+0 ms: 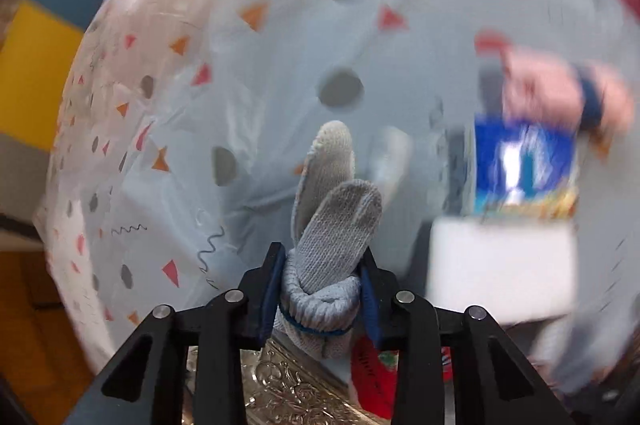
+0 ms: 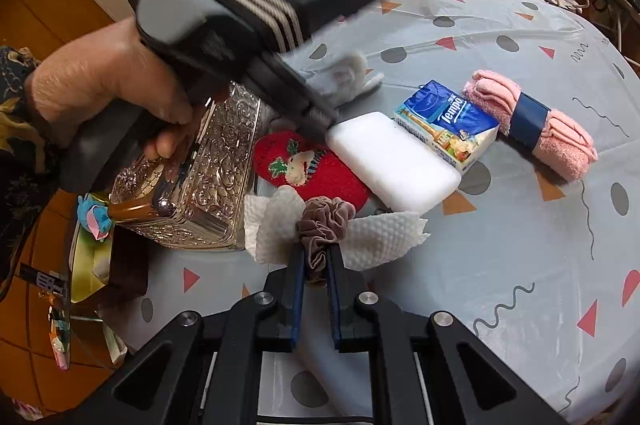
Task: Organize soft objects
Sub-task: 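Grasp the white knit glove with the left tool while the right tool holds the white cloth, then carry the glove into the gold tray and open the left tool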
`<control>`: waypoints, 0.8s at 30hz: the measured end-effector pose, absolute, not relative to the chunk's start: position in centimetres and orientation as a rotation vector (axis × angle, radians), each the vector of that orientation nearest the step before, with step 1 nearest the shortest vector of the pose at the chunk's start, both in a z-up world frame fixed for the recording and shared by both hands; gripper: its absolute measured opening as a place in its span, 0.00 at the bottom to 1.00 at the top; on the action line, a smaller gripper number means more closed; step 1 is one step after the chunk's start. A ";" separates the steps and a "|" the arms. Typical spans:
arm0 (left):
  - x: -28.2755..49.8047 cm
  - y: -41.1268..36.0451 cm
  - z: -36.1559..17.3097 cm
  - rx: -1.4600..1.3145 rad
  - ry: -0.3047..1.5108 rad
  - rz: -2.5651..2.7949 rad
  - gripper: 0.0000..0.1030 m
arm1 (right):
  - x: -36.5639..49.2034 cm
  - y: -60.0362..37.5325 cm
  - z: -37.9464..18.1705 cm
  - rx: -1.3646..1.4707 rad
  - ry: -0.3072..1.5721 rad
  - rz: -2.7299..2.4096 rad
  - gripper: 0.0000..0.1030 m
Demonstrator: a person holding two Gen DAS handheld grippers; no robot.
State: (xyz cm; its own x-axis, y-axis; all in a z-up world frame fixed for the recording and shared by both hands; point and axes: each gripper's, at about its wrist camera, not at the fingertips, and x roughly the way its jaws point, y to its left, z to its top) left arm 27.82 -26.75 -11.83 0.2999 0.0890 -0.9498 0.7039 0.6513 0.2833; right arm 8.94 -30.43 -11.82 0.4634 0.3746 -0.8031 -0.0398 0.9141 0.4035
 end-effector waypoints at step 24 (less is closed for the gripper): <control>29.7 1.2 5.9 -0.162 0.977 -0.127 0.35 | 9.0 -30.1 -12.3 0.289 1.084 0.211 0.09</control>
State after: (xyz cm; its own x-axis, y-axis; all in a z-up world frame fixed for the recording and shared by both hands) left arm 29.71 1.17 5.95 0.5539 -0.1795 -0.8130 0.0336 0.9805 -0.1937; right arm 8.96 -30.12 -12.25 0.4535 0.3084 -0.8362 -0.0281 0.9427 0.3325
